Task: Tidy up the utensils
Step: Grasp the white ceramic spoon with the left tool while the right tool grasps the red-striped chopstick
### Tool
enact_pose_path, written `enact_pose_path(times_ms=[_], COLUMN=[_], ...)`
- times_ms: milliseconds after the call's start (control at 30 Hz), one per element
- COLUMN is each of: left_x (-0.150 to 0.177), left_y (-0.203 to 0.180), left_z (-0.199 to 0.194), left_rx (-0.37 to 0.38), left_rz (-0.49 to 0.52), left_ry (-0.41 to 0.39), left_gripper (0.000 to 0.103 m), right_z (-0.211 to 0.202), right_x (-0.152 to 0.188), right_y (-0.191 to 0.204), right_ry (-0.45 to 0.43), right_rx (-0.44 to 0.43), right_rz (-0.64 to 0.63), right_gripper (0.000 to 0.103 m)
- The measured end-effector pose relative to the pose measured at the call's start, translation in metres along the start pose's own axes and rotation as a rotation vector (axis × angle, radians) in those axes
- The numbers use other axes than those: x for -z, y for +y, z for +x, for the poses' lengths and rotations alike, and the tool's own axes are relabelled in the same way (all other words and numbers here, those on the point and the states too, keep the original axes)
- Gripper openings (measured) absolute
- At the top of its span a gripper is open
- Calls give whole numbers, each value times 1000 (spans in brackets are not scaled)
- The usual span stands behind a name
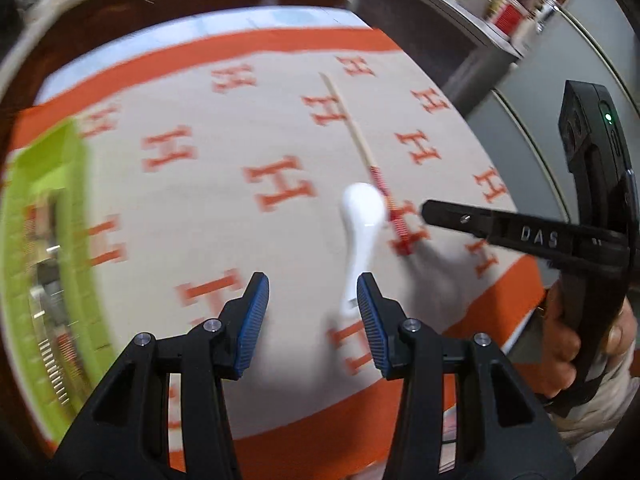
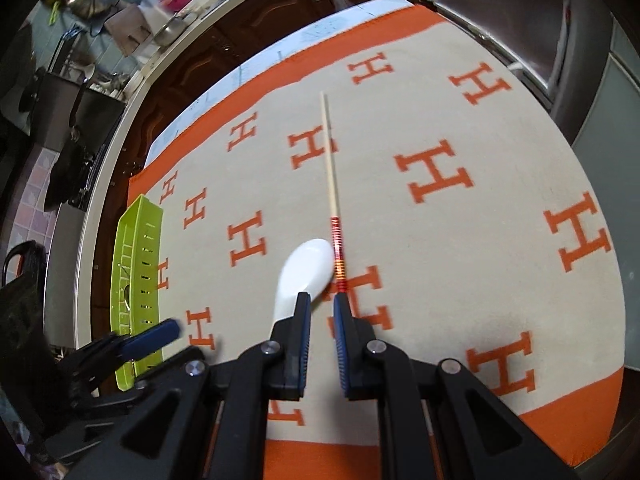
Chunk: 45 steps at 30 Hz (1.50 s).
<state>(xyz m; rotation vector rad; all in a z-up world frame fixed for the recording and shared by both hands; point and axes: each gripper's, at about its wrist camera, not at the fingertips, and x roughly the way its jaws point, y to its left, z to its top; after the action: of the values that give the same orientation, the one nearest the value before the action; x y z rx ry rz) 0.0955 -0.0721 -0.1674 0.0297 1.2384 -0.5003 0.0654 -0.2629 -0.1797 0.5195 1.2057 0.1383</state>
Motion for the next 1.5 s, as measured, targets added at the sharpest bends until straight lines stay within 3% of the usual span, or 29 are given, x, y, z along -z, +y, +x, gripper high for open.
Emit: enact_pose_path(times_ms=[267,433,600,667,700,767,933,1067,1200,1500], left_x=[-26,-31,-38,-40,-41,-44,-40,-37,-33,-4], left_y=[2,-2,-19,-25,-25,-27,-39,-55,-44,16], left_z=[62,76,82,83,87,89,83,75,61,-6], left_rx=[171,203,150,128,135,127,67,-22,-49,-153], left_rz=[-70,-43,43,80,75,60,70,121,89,-36], left_ry=[111,121,129,142,172,185,160,88,66,-16], left_gripper=[42,41,40,30,19,18,16,12,5,5], right_z=[10,20,28,27,27,27,24,24,25,37], right_x=[-5,-7,-7,-8,-8,-7,-4,-5,-6,-26], right_y=[-27,-35,-35,-35,-36,-36,-40,-38,-32,2], right_ry=[16,35,44,41,39,37,31,31,36,47], right_rx=[-11,-17,-25,-27,-27,-28,-28,-21,-11,34], right_rz=[62,76,77,76,78,79,82,71,57,-52], right_gripper=[12,12,12,12,12,12,12,12,12,12])
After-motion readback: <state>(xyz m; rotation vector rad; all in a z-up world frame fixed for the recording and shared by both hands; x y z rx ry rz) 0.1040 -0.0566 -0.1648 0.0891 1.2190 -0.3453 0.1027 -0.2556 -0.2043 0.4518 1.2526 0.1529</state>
